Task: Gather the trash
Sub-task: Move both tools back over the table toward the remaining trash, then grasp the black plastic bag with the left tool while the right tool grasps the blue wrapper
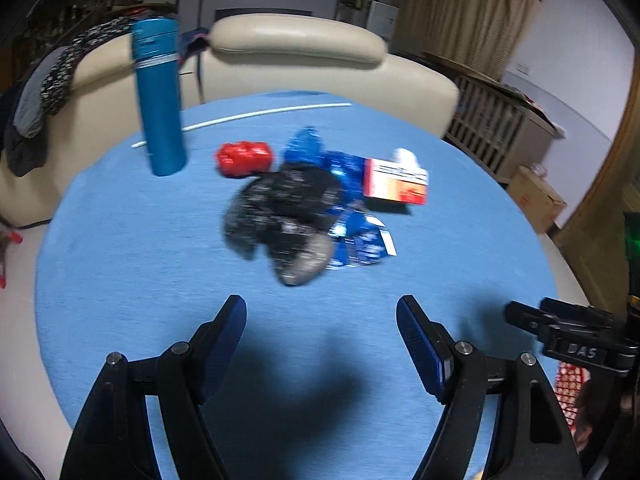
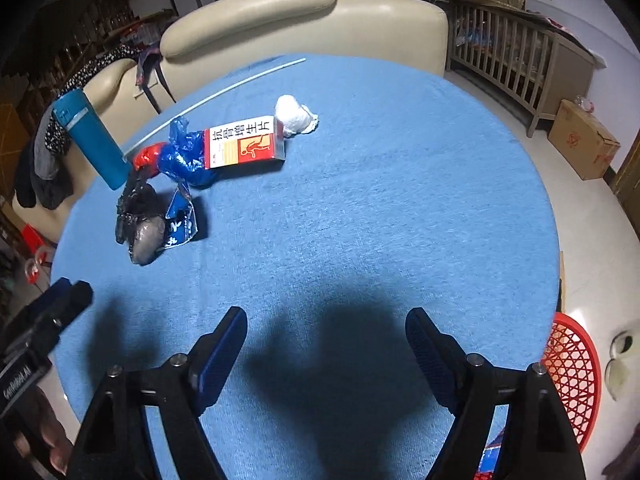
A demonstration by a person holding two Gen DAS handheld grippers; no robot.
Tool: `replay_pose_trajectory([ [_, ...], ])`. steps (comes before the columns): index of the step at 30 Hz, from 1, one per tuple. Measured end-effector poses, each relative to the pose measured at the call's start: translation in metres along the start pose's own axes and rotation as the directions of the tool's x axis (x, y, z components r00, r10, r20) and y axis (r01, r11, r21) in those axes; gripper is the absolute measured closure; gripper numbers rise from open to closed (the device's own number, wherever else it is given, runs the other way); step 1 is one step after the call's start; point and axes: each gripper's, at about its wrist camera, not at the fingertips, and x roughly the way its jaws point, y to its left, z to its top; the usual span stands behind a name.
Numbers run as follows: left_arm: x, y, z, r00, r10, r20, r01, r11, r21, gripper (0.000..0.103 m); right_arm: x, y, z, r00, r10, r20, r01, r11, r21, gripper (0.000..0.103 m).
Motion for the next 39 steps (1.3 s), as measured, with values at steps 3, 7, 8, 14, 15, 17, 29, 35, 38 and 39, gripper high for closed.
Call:
replay_pose_trajectory([
  [3, 0.001, 0.021, -0.002, 0.999, 0.032, -0.002, -0.032, 0.999, -0.023, 0.025, 0.004, 0.005, 0.002, 1.0, 0.003, -0.02, -0.003, 1.0, -0.017, 0.013],
  [7, 0.005, 0.046, -0.009, 0.998, 0.056, -0.024, -0.058, 0.996, -0.064, 0.025, 0.011, 0.013, 0.0, 0.999, -0.009, -0.046, 0.007, 0.999, -0.041, 0.013],
  [8, 0.007, 0.051, -0.009, 0.998, 0.061, -0.03, -0.063, 0.995, -0.073, 0.025, 0.013, 0.013, 0.0, 0.999, -0.009, -0.051, 0.006, 0.999, -0.04, 0.013],
  [14, 0.017, 0.07, -0.015, 0.996, 0.067, -0.065, -0.074, 0.991, -0.108, 0.025, 0.03, 0.03, 0.01, 0.997, 0.04, -0.07, -0.042, 0.999, -0.026, 0.013],
  [15, 0.018, 0.072, -0.016, 0.995, 0.067, -0.068, -0.074, 0.991, -0.11, 0.025, 0.032, 0.035, 0.014, 0.996, 0.058, -0.067, -0.059, 0.998, -0.024, 0.013],
  [17, 0.02, 0.073, -0.017, 0.995, 0.069, -0.071, -0.077, 0.991, -0.112, 0.025, 0.037, 0.05, 0.022, 0.994, 0.094, -0.047, -0.096, 0.994, -0.045, 0.013],
  [29, 0.021, 0.09, -0.013, 0.996, 0.059, -0.069, -0.068, 0.988, -0.141, 0.025, 0.091, 0.111, 0.083, 0.972, 0.234, -0.006, -0.234, 0.97, -0.067, 0.014],
  [35, 0.026, 0.088, -0.001, 0.997, 0.056, -0.057, -0.063, 0.99, -0.123, 0.025, 0.116, 0.133, 0.088, 0.955, 0.29, -0.06, -0.295, 0.95, -0.103, 0.072],
  [38, 0.032, 0.087, 0.007, 0.997, 0.049, -0.059, -0.056, 0.991, -0.121, 0.025, 0.107, 0.139, 0.087, 0.956, 0.288, -0.046, -0.292, 0.947, -0.137, 0.076],
  [39, 0.035, 0.083, 0.011, 0.997, 0.045, -0.056, -0.051, 0.992, -0.113, 0.025, 0.104, 0.137, 0.087, 0.958, 0.284, -0.04, -0.287, 0.948, -0.138, 0.077],
])
